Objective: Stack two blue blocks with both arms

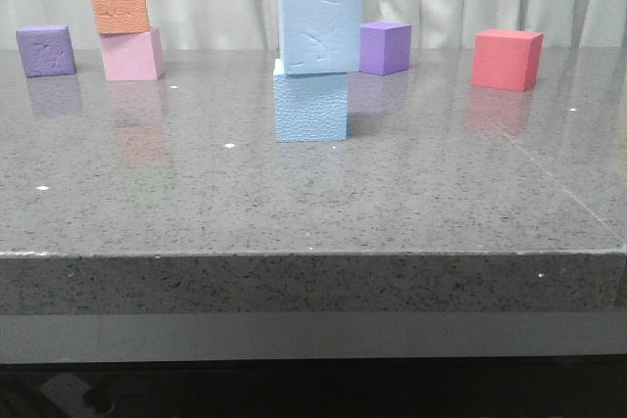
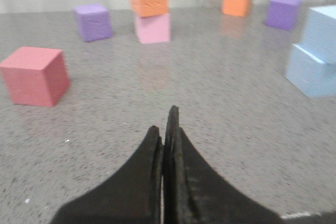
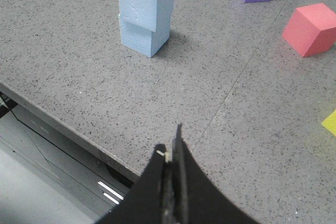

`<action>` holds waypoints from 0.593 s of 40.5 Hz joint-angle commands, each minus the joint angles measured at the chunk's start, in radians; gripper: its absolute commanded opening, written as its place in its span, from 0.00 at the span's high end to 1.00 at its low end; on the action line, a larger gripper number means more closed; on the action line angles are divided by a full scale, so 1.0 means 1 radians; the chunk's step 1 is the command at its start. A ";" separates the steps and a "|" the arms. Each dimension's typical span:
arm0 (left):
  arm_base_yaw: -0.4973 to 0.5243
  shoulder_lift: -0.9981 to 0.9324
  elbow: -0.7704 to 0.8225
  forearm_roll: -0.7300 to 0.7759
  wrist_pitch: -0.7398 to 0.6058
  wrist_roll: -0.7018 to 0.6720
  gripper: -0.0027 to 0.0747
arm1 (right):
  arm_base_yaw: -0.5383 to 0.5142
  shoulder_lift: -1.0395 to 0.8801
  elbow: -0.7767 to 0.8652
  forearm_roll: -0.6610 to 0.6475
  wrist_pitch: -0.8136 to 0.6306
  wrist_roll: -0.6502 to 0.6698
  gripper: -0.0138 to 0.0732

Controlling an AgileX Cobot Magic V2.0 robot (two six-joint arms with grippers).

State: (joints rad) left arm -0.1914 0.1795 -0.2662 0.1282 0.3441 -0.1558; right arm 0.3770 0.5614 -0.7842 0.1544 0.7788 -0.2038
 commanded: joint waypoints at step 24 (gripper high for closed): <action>0.177 -0.186 0.275 -0.159 -0.313 -0.001 0.99 | -0.006 0.002 -0.022 0.005 -0.070 -0.006 0.98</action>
State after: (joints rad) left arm -0.0104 -0.0058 0.0063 -0.0230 0.1190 -0.1558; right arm 0.3770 0.5614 -0.7836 0.1544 0.7788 -0.2038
